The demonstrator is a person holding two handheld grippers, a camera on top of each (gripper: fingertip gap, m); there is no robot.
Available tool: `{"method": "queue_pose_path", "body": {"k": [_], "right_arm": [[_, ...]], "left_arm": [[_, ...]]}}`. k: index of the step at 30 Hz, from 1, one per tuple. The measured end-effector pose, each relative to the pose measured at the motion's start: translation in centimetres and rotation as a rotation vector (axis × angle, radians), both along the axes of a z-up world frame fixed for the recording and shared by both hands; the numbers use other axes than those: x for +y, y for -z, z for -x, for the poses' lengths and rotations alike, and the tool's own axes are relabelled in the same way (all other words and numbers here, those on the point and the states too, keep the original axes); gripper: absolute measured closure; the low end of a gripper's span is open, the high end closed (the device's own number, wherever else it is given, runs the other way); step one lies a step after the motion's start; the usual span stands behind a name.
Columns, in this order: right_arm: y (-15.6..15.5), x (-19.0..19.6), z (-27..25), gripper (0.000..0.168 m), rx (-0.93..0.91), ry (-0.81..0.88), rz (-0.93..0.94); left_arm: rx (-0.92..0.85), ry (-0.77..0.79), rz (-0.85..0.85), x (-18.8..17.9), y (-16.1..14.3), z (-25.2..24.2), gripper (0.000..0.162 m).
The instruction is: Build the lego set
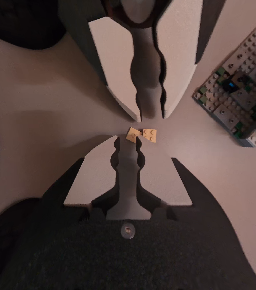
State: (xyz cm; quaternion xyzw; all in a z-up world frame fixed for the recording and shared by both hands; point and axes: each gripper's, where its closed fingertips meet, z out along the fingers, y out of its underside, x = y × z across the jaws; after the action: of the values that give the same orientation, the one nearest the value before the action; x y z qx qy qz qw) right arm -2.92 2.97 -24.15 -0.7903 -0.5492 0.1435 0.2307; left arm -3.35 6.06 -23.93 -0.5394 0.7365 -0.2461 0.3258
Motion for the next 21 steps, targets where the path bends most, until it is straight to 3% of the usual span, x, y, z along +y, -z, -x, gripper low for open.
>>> {"method": "queue_pose_path", "body": {"k": [1,21], "right_arm": [[0.03,0.22,-0.18,0.148,0.0,0.019,0.006],[0.98,0.6,0.03,0.143,-0.024,0.112,0.052]], "left_arm": [[0.0,0.001,0.001,0.01,-0.01,0.0,0.139],[-0.003,0.003,-0.004,0.07,-0.19,0.17,0.141]]}}
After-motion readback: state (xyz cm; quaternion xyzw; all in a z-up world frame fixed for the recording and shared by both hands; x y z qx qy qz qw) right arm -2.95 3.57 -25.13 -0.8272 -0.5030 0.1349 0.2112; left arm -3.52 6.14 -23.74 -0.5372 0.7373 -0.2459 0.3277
